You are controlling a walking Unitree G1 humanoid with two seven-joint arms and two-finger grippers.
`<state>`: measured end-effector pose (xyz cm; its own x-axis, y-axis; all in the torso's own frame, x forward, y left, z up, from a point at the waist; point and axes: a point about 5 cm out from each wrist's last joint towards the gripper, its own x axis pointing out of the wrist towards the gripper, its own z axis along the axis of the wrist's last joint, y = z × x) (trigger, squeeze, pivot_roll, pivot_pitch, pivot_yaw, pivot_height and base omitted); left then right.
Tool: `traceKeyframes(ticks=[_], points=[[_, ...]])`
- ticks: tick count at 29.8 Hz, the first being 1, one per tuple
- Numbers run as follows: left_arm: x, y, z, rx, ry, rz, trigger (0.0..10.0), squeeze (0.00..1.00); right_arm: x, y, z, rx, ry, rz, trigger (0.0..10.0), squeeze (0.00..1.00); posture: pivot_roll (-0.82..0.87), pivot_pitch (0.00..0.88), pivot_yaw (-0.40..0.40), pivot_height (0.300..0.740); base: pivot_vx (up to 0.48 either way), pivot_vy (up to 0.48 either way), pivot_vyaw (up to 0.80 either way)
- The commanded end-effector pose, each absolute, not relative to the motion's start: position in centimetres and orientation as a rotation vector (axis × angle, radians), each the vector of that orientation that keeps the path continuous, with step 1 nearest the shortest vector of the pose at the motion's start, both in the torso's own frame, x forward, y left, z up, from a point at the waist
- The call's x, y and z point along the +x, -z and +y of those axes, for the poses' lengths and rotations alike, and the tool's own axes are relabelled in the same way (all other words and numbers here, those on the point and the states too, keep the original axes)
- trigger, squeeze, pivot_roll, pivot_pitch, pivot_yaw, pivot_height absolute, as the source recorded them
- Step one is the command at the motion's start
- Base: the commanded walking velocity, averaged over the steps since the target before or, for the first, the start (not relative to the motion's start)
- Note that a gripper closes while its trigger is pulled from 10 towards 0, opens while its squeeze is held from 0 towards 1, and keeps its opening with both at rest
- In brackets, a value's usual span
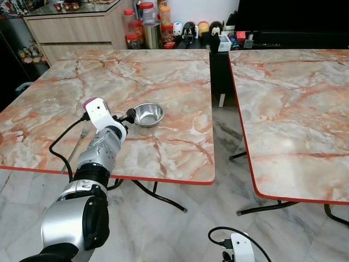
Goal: Setting the table
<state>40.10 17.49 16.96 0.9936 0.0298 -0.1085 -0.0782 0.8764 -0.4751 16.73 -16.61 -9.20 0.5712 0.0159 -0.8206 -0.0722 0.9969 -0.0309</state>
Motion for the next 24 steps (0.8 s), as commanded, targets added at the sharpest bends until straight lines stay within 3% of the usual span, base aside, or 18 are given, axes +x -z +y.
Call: traceKeyframes(ticks=[1, 24], points=[[40.03, -17.86, 18.34, -0.461, -0.06, 0.023, 10.0, 0.0, 17.15, 9.06, -16.25, -0.067, -0.066, 0.957, 10.0, 0.0, -0.01, 0.0, 0.046, 0.719, 0.281, 0.0, 0.0], [39.92, -18.5, 18.42, -0.403, -0.049, -0.057, 10.0, 0.0, 17.48, 8.94, -16.08, -0.044, -0.055, 0.952, 10.0, 0.0, 0.0, 0.0, 0.047, 0.719, 0.338, 0.0, 0.0]])
